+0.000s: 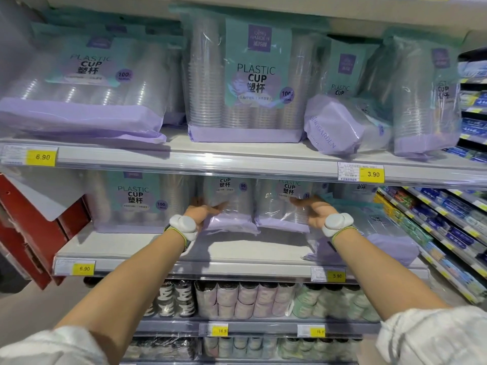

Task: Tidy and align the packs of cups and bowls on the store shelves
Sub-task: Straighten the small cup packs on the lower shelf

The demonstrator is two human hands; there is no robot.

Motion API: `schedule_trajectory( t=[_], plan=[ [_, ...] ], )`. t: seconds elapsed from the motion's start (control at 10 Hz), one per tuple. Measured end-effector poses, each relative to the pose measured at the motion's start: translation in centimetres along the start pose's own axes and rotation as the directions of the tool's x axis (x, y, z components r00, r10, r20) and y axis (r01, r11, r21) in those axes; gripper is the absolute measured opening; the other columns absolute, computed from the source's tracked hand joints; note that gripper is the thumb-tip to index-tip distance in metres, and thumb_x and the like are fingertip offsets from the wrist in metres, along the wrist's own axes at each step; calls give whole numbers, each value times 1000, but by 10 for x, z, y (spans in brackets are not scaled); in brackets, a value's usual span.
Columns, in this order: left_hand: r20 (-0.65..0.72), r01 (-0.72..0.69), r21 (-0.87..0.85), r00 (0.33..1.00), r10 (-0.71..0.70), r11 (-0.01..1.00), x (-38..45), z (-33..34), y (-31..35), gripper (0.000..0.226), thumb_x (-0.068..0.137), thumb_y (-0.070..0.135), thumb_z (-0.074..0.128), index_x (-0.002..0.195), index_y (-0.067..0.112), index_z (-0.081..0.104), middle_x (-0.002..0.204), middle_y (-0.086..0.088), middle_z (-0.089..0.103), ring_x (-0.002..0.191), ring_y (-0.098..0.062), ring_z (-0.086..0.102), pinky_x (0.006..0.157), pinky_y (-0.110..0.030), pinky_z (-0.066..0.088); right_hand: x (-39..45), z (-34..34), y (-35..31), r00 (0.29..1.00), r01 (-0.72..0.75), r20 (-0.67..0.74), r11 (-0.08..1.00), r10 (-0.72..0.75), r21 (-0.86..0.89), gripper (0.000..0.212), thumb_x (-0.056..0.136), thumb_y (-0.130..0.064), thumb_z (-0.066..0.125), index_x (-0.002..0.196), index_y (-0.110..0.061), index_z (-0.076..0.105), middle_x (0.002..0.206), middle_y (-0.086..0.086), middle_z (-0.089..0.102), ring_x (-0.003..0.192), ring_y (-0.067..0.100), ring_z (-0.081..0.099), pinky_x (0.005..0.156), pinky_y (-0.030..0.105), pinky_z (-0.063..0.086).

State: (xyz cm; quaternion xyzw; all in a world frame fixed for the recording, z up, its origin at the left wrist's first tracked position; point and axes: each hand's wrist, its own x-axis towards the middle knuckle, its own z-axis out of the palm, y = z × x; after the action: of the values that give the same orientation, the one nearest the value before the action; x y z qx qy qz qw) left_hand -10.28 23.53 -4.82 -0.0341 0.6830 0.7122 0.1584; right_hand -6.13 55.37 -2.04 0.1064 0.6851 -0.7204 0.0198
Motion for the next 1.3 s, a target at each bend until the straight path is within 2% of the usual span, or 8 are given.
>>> schedule_trajectory(
  t=[0.1,0.2,0.3,0.4,0.6,0.8,1.0,1.3],
  plan=[
    [-37,-109,3,993,109,994,-1,-4,7,83,60,24,90,132,6,52,133,-13,60,118,-29,61,103,-45,48,-11,7,-10,993,65,-98,997,-62,29,91,61,-16,90,134,8,42,133,10,54,124,26,53,108,43,42],
    [-106,-103,27,989,105,994,1,-8,3,86,47,36,93,120,5,60,117,-12,68,110,-29,65,98,-44,52,-23,16,-17,988,67,-142,998,-64,17,106,48,-19,97,135,2,40,136,7,50,130,27,46,109,45,39],
    [-141,-41,8,989,41,999,-9,-6,-19,61,74,8,78,127,-10,55,120,-19,67,118,-25,59,99,-34,46,-26,18,-2,994,-18,-105,999,22,39,43,69,-5,82,105,-3,58,124,4,56,122,21,49,113,41,35],
    [-156,-62,88,985,75,994,-16,-6,-40,83,68,12,86,135,-9,43,125,-20,62,112,-30,60,100,-40,48,-25,20,15,989,-120,-84,992,118,-26,46,73,-5,78,117,1,65,135,5,55,130,22,47,115,35,32],
    [-87,-34,194,995,52,980,-1,-16,-44,92,59,-2,88,130,-2,29,127,-22,59,109,-36,63,95,-50,52,-13,26,34,985,-142,-102,990,140,-19,19,75,1,75,93,-2,71,132,13,59,130,23,48,115,31,29],
    [-105,-134,398,976,190,908,-20,-9,-35,83,64,9,89,131,3,41,122,-12,59,116,-29,58,98,-41,51,6,9,56,990,-78,-121,995,69,-66,125,34,-27,97,137,8,37,141,12,48,128,29,48,113,42,35],
    [-168,-97,546,960,222,832,-18,-9,-32,113,45,48,93,138,14,39,126,-8,62,120,-28,57,105,-39,46,-5,21,51,975,-88,-218,981,48,-175,105,60,-23,89,139,10,29,143,19,45,128,32,49,109,43,41],
    [-163,-29,732,963,216,681,-11,-2,-16,104,63,46,86,146,14,32,139,-11,54,125,-34,53,103,-40,46,-12,36,40,955,4,-286,970,-76,-243,100,77,-16,78,152,-11,13,151,14,36,137,30,39,110,34,35]
  ],
)
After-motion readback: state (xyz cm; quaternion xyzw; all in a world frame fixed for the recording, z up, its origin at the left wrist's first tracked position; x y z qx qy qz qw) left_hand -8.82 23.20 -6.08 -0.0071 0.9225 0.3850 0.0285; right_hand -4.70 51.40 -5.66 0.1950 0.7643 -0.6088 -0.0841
